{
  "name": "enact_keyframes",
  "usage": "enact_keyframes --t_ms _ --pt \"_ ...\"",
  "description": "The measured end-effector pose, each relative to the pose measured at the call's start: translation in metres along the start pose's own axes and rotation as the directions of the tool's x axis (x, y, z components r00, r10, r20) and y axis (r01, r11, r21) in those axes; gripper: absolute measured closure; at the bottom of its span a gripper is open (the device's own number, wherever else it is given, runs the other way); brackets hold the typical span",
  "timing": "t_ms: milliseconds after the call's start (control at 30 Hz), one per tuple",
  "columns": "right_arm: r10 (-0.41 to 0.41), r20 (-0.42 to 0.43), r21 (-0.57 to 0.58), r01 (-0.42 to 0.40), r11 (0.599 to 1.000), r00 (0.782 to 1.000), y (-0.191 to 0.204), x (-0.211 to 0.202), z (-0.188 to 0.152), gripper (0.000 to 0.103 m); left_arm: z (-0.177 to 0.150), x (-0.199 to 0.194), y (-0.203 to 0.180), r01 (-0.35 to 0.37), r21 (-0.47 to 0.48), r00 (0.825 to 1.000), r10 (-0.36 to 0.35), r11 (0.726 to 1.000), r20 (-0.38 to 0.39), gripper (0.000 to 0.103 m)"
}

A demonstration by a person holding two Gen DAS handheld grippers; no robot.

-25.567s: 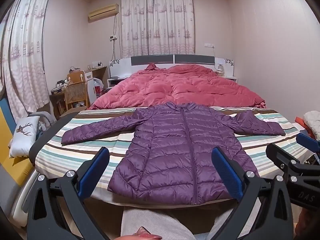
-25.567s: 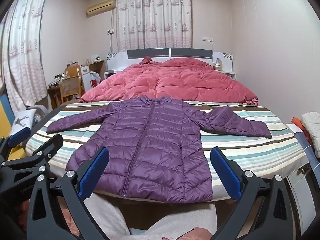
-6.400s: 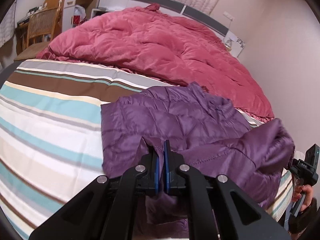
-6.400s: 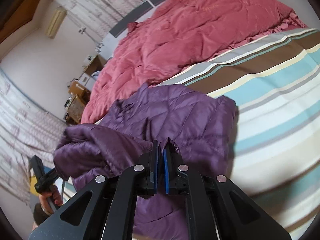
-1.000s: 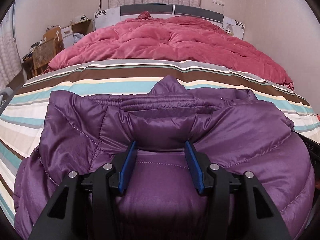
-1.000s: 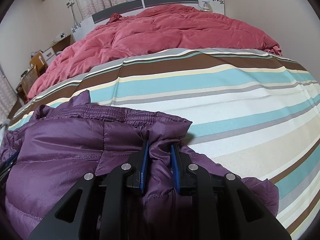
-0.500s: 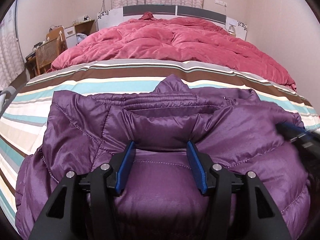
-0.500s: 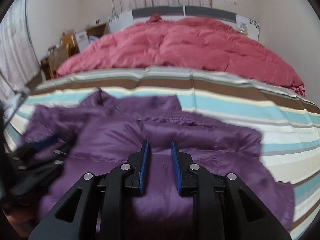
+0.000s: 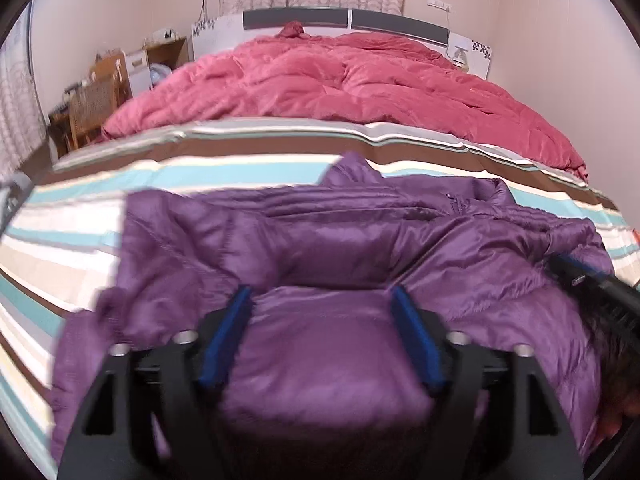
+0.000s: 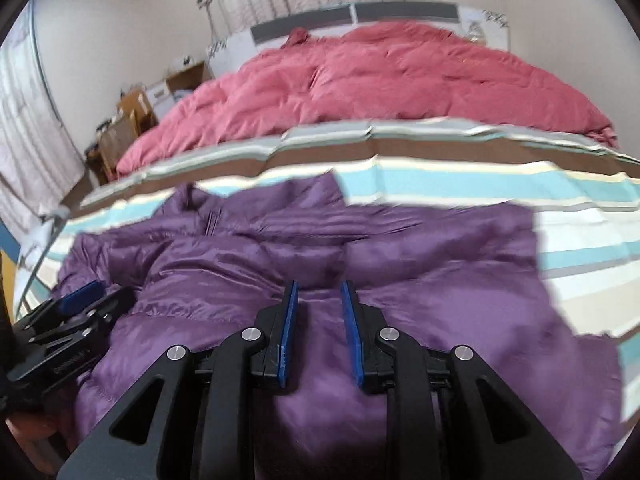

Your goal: Fold large clothes

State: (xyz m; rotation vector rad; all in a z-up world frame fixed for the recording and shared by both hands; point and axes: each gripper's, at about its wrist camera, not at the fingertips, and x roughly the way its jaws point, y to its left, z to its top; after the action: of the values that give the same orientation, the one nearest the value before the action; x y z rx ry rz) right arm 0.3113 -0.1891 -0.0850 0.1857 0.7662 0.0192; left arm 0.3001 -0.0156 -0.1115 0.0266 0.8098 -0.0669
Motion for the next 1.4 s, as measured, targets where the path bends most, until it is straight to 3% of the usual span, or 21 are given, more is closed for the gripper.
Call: enact_keyframes --t_ms 167,200,467,633,733,900,1100,1400 --pt "-0.114 0.001 0.058 0.114 0.992 0.993 -0.034 -0.011 -0.005 0.081 -0.004 -0.009 0.028 -0.099 -0.018 0.995 0.099 0.995 0.018 0.017" --pt "-0.101 -0.019 0.079 0.102 0.992 0.995 -0.041 -0.006 -0.008 0.081 -0.005 -0.005 0.032 -0.103 -0.030 0.995 0.103 0.994 0.006 0.016" --pt "-0.133 -0.028 0.050 0.134 0.990 0.991 -0.038 0.011 -0.014 0.081 -0.008 0.021 0.041 -0.062 -0.078 0.997 0.059 0.995 -0.052 0.014" --pt "-0.144 -0.037 0.033 0.146 0.989 0.989 -0.035 0.006 -0.011 0.078 -0.010 0.007 0.046 -0.047 -0.090 0.998 0.043 0.995 -0.044 0.014" --pt "-0.146 -0.033 0.018 0.147 0.989 0.989 -0.031 -0.008 -0.011 0.078 -0.018 -0.014 0.051 -0.046 -0.099 0.999 0.044 0.994 -0.021 0.007" --pt "-0.089 -0.010 0.023 0.089 0.996 0.996 -0.019 -0.039 -0.020 0.078 -0.038 -0.048 0.076 -0.086 -0.172 0.996 0.092 0.981 0.023 0.005" --pt "-0.013 0.008 0.003 0.013 1.000 1.000 0.004 -0.069 -0.039 0.078 -0.072 -0.063 0.113 -0.092 -0.292 0.996 0.094 0.952 -0.008 0.005" --pt "0.088 0.011 -0.010 -0.088 0.996 0.996 0.031 -0.100 -0.068 0.078 -0.107 -0.071 0.132 0.016 -0.394 0.999 -0.032 0.919 -0.032 0.005"
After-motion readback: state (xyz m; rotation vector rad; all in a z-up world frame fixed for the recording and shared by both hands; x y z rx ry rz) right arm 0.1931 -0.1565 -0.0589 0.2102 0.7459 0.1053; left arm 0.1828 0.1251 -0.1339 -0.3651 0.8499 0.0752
